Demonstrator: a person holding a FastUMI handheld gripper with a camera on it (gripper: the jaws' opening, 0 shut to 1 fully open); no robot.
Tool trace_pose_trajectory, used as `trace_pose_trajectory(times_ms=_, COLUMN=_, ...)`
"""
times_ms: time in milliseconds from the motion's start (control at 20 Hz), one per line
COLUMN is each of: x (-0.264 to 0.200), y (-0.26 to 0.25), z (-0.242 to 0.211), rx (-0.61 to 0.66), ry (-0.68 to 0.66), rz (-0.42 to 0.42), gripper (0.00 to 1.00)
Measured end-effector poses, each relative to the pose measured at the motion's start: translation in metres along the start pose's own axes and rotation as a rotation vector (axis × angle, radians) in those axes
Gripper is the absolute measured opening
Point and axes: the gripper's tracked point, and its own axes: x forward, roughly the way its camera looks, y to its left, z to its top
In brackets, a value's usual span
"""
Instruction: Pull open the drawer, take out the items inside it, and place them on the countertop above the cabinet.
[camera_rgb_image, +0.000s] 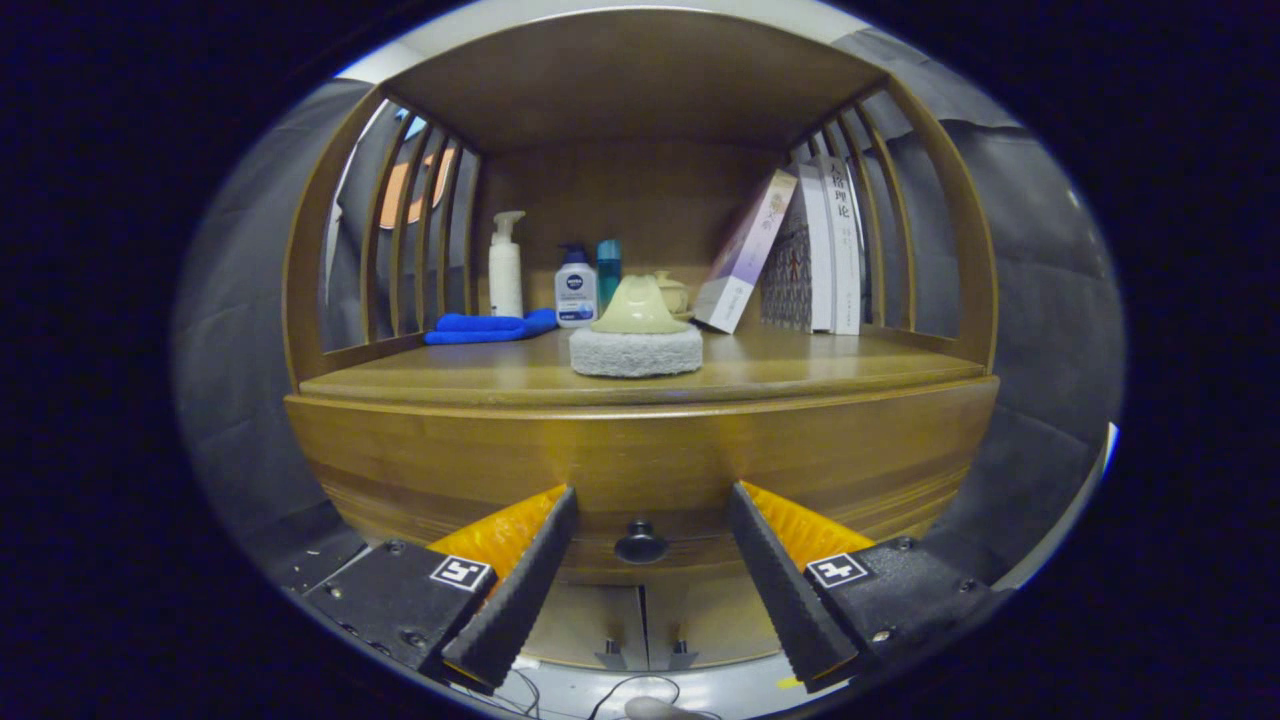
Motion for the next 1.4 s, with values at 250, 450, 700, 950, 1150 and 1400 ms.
trace_pose_trajectory(times_ms=250, x=0.002, y=0.0, z=-0.005, rx=-0.013, ry=0.009, rz=-0.007, gripper=1.0)
trace_pose_trajectory(times_ms=450, x=-0.007, y=-0.005, z=-0.015, rx=0.059, ry=0.071, rz=0.018, gripper=1.0)
trace_pose_trajectory(times_ms=700, x=-0.049, y=-0.026, z=-0.001, rx=0.014, ry=0.025, rz=0.012, gripper=0.99)
trace_pose_trajectory(times_ms=950, x=-0.112, y=-0.035, z=0.042, rx=0.012, ry=-0.056, rz=0.058, gripper=1.0)
trace_pose_trajectory(times_ms=1150, x=-0.162, y=-0.037, z=0.088, rx=-0.028, ry=-0.14, rz=0.1, gripper=1.0)
trace_pose_trajectory(times_ms=1400, x=-0.207, y=-0.04, z=0.12, rx=0.018, ry=-0.199, rz=0.149, gripper=0.99)
